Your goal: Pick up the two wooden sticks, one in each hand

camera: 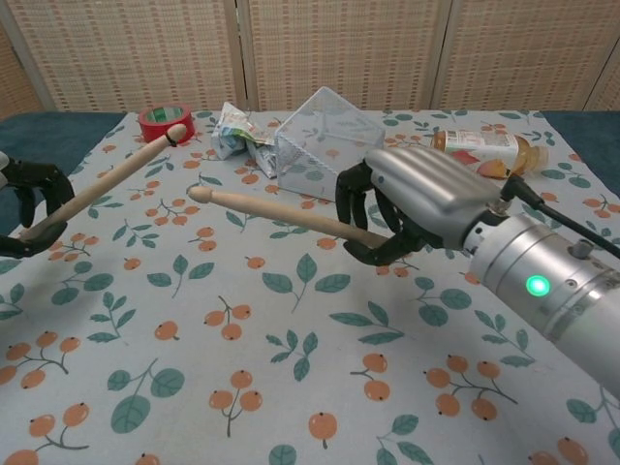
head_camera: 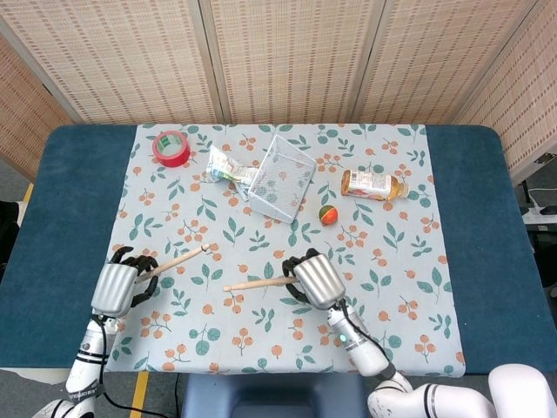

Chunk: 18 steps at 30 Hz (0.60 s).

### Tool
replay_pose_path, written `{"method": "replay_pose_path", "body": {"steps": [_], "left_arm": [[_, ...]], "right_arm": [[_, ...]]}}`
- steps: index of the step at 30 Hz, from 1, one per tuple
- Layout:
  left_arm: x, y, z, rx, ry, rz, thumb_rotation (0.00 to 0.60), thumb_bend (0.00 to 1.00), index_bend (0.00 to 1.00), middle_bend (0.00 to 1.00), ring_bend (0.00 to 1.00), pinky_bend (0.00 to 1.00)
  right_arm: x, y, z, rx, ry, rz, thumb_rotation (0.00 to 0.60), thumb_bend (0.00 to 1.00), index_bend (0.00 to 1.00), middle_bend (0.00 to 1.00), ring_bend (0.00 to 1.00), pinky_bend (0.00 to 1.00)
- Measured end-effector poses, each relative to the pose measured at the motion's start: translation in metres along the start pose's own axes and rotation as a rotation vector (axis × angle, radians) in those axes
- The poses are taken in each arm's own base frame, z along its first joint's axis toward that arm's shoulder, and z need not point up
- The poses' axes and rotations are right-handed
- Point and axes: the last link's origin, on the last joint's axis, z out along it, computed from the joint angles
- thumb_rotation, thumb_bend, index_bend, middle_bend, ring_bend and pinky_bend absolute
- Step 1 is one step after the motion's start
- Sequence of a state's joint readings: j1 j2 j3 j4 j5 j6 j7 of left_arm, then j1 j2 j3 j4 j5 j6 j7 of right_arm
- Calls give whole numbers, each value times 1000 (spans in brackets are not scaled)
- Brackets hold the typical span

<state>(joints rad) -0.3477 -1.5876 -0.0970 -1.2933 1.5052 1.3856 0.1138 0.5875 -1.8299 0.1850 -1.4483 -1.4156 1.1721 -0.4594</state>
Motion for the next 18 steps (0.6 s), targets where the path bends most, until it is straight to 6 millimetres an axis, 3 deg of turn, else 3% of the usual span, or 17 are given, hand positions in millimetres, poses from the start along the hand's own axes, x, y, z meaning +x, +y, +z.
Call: {"method": "replay_pose_path", "body": {"steps": [9,18], "left_arm": [[17,44,9,-67,-41,-25,600,511,873,913,577,259],[7,58,8,-94,-74,-15,600,510,874,913,577,259]], "right_arm": [[3,-29,28,-11,32,81,600,302,1000,821,677,443],[5,-31,31,-26,29,83,600,302,1000,822,679,443]]}}
